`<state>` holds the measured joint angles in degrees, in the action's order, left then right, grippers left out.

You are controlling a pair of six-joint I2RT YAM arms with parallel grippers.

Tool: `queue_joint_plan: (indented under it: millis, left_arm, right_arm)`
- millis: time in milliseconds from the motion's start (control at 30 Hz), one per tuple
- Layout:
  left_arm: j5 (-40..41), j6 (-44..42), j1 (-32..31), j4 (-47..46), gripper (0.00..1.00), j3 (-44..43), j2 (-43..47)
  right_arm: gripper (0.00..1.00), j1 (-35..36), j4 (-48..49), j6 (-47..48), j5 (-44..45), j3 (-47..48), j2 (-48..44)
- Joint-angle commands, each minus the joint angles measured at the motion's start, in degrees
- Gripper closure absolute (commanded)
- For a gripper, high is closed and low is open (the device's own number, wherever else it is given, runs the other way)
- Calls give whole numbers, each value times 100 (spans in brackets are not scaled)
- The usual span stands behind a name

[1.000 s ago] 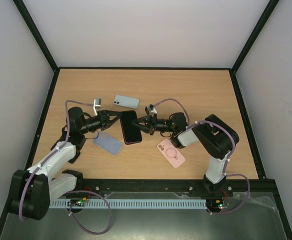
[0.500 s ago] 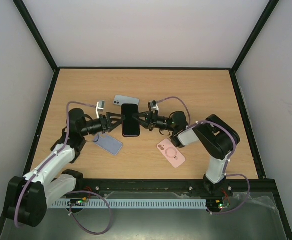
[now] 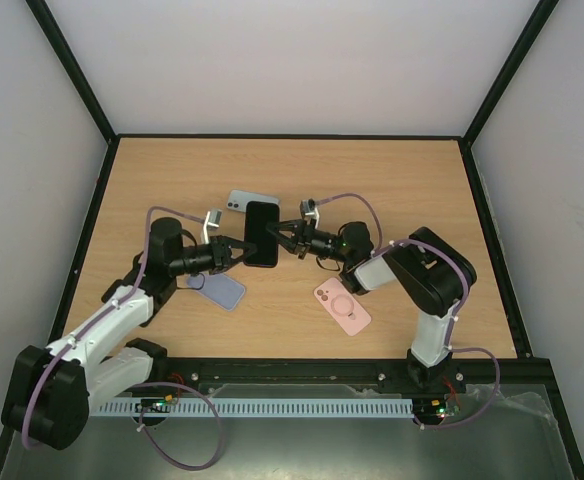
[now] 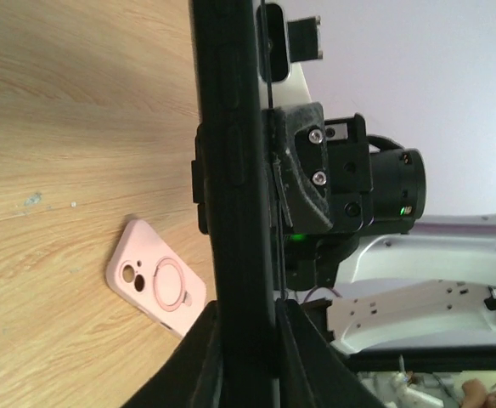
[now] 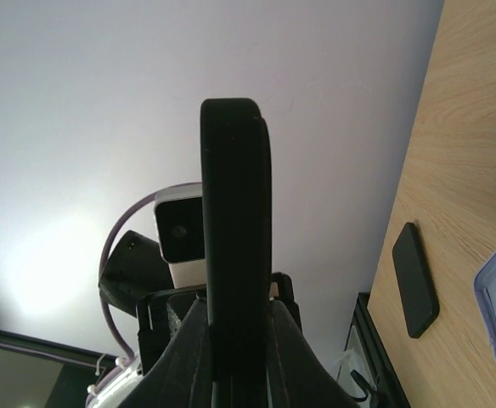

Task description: Put the phone into the phone case

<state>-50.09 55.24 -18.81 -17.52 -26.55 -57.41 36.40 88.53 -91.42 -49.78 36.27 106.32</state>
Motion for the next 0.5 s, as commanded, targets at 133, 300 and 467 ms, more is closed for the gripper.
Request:
queue_joint_plan:
  millis: [133, 300, 467]
  left_arm:
    - [426, -497, 4, 942, 97, -373, -85]
    - [565, -613, 5, 1206, 91, -551, -23]
    - [617, -616, 5, 1254, 72, -649, -35]
  right_arm:
    - [98, -114, 174, 357, 132, -40, -235]
    - [98, -116, -674, 971, 126, -42, -544]
    - [98, -116, -1609, 1528, 107, 25, -948]
